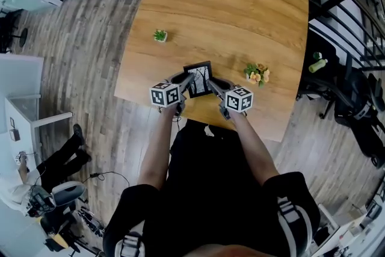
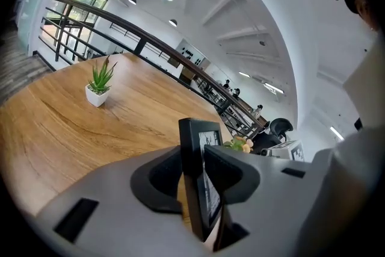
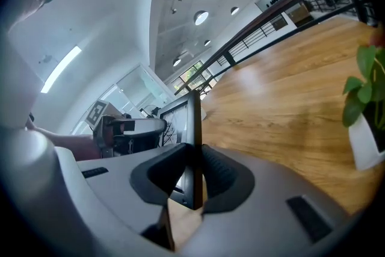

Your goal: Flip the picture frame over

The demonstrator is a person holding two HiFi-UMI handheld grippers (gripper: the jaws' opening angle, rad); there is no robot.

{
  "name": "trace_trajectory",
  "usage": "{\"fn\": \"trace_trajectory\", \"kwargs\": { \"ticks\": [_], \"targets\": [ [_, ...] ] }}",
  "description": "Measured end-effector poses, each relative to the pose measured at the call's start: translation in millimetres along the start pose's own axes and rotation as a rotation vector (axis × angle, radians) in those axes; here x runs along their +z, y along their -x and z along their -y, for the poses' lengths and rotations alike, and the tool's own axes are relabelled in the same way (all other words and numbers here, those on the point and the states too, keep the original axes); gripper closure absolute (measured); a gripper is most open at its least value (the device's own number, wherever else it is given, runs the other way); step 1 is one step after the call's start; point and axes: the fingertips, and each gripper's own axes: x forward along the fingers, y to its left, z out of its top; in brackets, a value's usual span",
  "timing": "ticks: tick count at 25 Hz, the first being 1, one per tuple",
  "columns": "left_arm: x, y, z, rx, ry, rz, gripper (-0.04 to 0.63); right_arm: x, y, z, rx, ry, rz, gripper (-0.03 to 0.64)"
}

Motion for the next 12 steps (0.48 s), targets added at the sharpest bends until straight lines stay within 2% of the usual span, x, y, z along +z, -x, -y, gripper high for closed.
{"fn": "trace_trajectory", "kwargs": {
  "ticks": [12],
  "targets": [
    [-9, -38, -45, 0.055, -0.064, -0.131, 0.452, -12, -26, 30, -0.186, -0.035, -0.003, 0.525]
  ]
}}
